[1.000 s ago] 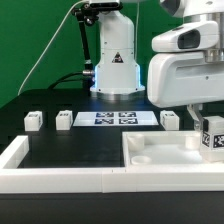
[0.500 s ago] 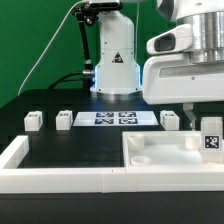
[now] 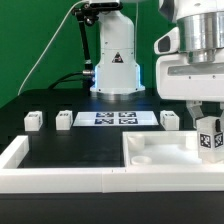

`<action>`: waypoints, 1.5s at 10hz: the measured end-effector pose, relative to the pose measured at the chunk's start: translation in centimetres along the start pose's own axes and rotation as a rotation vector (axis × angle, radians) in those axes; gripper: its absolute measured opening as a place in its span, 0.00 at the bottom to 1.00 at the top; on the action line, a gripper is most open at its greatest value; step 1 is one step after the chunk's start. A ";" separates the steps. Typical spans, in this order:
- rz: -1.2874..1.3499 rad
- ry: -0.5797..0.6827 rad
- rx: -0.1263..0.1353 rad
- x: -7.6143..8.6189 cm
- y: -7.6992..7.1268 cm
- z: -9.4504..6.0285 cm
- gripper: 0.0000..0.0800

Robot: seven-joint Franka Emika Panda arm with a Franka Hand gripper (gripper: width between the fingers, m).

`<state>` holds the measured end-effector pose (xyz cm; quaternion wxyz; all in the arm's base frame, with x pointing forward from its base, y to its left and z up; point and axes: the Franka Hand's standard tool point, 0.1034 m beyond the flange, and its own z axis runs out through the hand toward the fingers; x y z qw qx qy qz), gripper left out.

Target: Assemble square table

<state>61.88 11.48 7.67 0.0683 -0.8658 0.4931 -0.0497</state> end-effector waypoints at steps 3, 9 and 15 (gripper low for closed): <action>-0.024 -0.003 -0.006 0.0 0.0 0.0 0.46; -0.625 -0.044 -0.035 -0.6 -0.9 -0.7 0.81; -1.159 -0.049 -0.050 -0.4 -0.5 0.0 0.81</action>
Offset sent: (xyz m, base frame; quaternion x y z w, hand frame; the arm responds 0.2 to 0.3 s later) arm 0.0044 0.0024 0.0094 -0.0464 -0.0137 -0.1147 0.9922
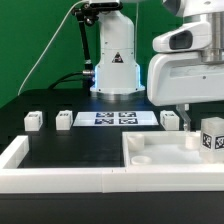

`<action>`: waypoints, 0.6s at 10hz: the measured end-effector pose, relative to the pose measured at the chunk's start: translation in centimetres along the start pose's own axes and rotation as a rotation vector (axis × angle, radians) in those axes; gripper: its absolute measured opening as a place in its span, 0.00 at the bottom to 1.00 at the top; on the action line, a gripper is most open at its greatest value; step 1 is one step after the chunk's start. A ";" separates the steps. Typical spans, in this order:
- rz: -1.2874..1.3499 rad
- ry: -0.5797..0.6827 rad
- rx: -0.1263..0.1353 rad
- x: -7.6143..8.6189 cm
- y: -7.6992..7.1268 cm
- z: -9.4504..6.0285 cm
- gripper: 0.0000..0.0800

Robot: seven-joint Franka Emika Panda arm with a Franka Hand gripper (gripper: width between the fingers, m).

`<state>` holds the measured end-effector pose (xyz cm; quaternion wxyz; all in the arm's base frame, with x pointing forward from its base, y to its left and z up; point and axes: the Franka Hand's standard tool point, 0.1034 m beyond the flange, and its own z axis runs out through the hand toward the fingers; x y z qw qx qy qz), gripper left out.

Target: Assemble square table

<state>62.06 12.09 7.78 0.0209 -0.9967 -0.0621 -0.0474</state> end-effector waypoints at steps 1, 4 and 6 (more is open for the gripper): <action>-0.078 0.017 -0.010 0.1 0.1 0.1 0.81; -0.075 0.017 -0.010 0.1 0.2 0.1 0.69; -0.074 0.017 -0.010 0.1 0.2 0.1 0.36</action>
Offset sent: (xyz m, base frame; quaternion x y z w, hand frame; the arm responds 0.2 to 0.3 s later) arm 0.0000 0.0000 0.0000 0.0000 0.0000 0.0000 1.0000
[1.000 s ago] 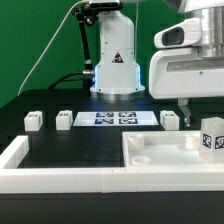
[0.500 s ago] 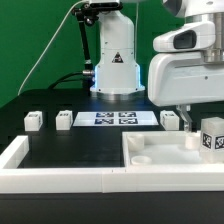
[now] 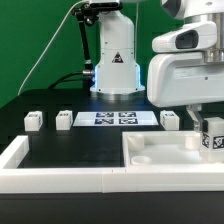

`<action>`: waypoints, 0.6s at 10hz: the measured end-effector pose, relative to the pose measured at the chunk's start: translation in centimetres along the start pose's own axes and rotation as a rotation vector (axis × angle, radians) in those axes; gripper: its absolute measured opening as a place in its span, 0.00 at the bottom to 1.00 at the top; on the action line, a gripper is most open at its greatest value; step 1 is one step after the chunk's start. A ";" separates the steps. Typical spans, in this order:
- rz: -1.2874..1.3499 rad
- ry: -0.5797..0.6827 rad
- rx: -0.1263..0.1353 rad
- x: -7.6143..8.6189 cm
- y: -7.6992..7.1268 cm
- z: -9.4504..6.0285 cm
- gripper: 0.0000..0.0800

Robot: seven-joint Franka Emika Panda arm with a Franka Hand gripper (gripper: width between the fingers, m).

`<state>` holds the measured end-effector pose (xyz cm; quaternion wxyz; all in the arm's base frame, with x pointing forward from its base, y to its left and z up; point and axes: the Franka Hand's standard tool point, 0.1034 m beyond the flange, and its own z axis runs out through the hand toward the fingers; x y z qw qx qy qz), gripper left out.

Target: Assemble square table

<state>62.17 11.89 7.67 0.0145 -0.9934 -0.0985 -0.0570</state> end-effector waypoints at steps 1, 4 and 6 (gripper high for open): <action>0.020 0.000 0.000 0.0 0.0 0.0 0.36; 0.213 0.003 0.008 0.0 0.0 0.0 0.36; 0.466 0.012 0.017 0.1 0.2 0.0 0.36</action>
Offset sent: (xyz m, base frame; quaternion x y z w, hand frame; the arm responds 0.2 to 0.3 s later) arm 0.0000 0.0000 0.0000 0.0000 0.0000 0.1296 0.9916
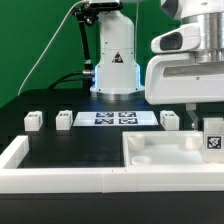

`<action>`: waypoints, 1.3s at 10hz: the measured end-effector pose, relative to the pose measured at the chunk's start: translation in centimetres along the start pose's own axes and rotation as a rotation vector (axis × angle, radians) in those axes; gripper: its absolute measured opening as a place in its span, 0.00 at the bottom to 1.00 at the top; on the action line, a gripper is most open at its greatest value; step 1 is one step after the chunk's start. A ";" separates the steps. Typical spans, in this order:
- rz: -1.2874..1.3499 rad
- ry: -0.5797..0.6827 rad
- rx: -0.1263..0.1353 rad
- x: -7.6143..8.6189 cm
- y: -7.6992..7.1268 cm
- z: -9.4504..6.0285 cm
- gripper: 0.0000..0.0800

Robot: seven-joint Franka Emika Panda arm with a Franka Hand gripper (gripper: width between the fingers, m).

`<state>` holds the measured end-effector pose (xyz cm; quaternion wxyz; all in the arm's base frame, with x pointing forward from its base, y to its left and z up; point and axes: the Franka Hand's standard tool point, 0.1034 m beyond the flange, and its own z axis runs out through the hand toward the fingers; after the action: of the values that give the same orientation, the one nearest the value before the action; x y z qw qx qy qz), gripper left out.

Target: Assemble square table

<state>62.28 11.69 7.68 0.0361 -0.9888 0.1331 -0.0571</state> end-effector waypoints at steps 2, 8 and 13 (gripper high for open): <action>0.197 0.003 0.000 0.0 0.1 0.0 0.36; 0.868 -0.018 0.000 -0.3 0.0 0.0 0.37; 1.014 -0.025 0.004 -0.4 -0.2 0.0 0.37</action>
Offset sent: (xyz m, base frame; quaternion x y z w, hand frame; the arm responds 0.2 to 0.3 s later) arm -0.0090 0.0018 -0.0120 -0.0053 -0.0034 0.3074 0.9516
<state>61.98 11.96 7.63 0.0625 -0.8002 0.5961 -0.0206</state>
